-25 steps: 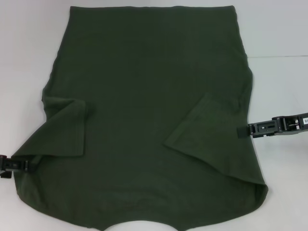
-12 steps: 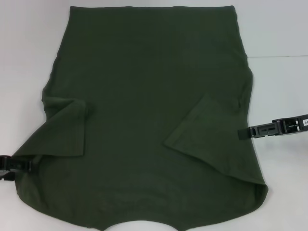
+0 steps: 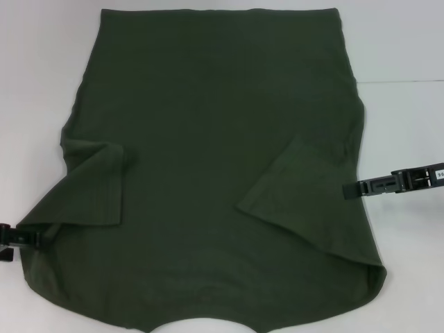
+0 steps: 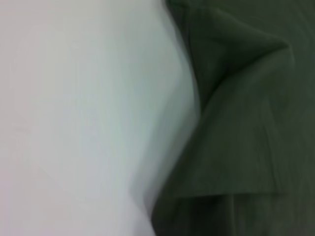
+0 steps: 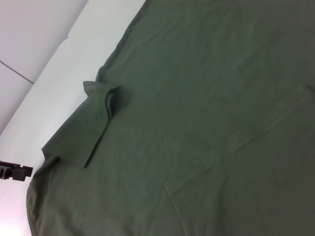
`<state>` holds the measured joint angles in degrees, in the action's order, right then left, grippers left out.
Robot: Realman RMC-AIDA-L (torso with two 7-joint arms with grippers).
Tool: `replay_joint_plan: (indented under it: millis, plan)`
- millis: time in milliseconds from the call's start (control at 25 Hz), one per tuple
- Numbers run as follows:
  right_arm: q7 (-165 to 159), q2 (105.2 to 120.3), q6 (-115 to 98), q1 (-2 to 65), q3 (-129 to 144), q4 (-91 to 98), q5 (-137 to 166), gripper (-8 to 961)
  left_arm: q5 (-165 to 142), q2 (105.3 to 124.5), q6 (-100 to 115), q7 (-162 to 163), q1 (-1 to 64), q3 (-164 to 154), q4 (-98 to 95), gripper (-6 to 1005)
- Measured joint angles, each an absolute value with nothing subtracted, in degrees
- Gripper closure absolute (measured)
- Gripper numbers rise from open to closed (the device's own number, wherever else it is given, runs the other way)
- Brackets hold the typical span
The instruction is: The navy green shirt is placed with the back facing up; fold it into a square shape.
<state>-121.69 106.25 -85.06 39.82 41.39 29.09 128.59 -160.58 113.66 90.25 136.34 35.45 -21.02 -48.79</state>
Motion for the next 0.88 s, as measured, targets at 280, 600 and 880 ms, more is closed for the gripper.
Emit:
replay_joint_plan:
  millis: [280,600,880]
  plan:
    - [-121.74,106.25,-84.54,40.06,41.39,29.09,128.59,29,-160.72,113.64,90.00,136.82,36.15,-21.13,-48.07,113]
    - [-121.73,106.39,-84.28,40.08,41.39,29.09,128.58,28,-160.90,113.64,89.24,137.65,36.22,-21.28,-47.70,115]
    - [-121.73,106.49,-83.75,40.08,41.53,29.09,128.66,28,-161.63,113.55,88.15,137.88,36.50,-21.31,-45.79,118]
